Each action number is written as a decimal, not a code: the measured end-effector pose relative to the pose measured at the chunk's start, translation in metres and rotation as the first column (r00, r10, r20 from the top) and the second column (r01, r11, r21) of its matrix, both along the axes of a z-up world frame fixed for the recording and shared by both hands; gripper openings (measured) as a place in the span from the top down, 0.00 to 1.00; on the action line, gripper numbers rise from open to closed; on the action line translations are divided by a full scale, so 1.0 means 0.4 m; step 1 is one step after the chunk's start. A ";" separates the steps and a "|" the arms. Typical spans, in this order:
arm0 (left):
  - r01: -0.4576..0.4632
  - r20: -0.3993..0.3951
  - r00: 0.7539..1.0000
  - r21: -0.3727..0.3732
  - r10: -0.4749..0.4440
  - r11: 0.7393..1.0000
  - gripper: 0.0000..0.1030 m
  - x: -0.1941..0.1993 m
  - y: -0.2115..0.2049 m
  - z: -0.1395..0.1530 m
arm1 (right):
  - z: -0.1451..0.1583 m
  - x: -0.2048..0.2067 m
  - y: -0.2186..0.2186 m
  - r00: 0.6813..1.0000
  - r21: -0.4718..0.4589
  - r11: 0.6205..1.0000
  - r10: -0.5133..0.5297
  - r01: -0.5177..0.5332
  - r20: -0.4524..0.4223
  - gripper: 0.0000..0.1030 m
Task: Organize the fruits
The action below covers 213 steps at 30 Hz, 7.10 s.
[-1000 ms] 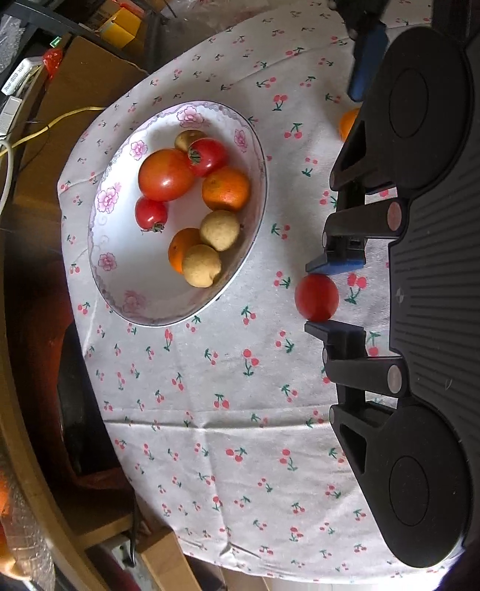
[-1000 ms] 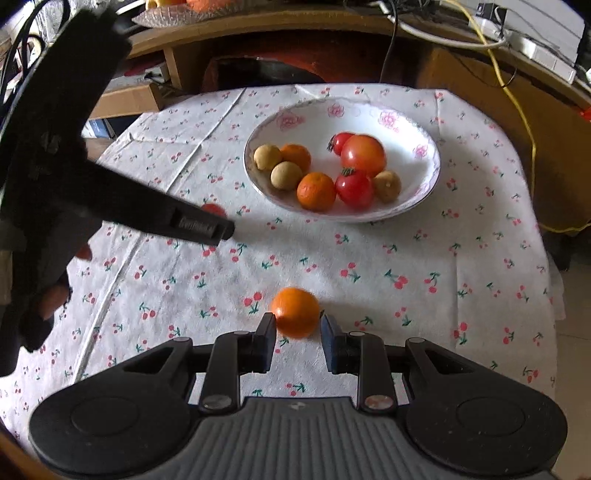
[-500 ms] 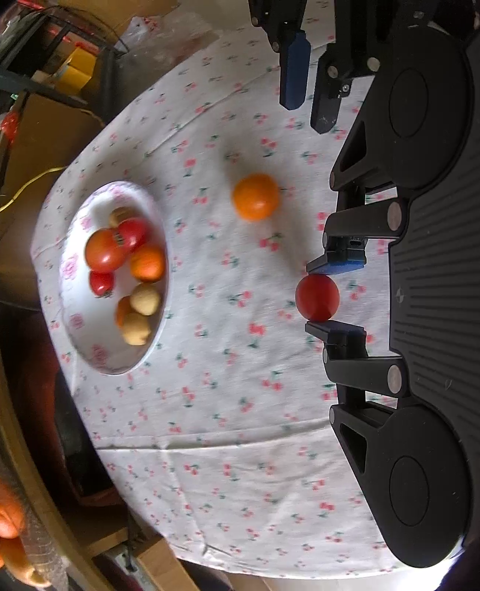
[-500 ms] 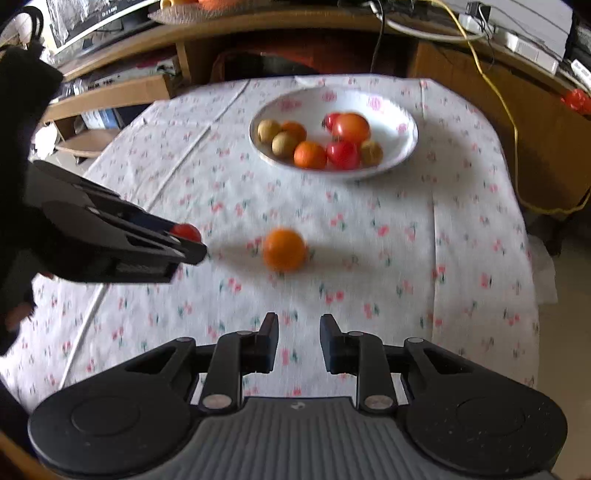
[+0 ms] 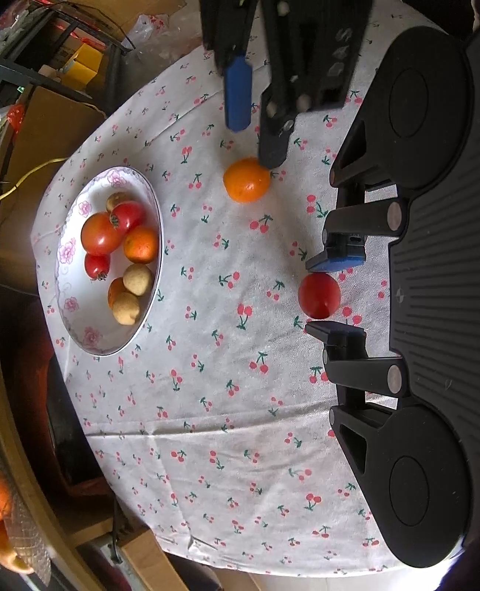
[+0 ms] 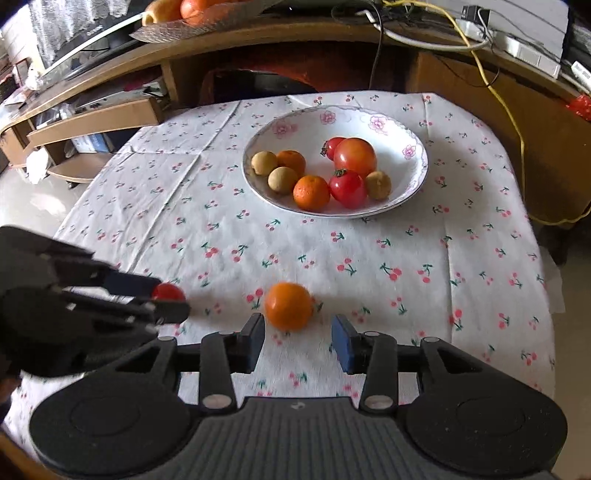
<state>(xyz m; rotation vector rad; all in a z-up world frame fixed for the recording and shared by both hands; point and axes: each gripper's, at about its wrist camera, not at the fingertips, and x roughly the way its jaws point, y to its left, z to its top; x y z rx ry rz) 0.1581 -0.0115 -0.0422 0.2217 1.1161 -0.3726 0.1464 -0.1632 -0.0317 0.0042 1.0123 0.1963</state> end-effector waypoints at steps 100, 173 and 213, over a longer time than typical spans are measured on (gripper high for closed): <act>-0.022 0.100 0.995 -0.049 0.027 0.999 0.67 0.049 -0.072 0.088 | 0.072 0.007 -0.027 0.997 0.037 0.999 -0.003 0.000 0.081 0.71; -0.096 0.153 0.983 -0.073 0.106 0.993 0.44 0.334 -0.172 0.091 | 0.083 0.295 -0.138 0.976 0.090 0.980 -0.185 0.176 0.117 0.69; -0.135 0.268 0.952 -0.069 0.149 0.988 0.16 0.086 -0.119 0.150 | 0.137 0.058 -0.112 0.966 0.114 0.972 -0.220 0.205 0.136 0.61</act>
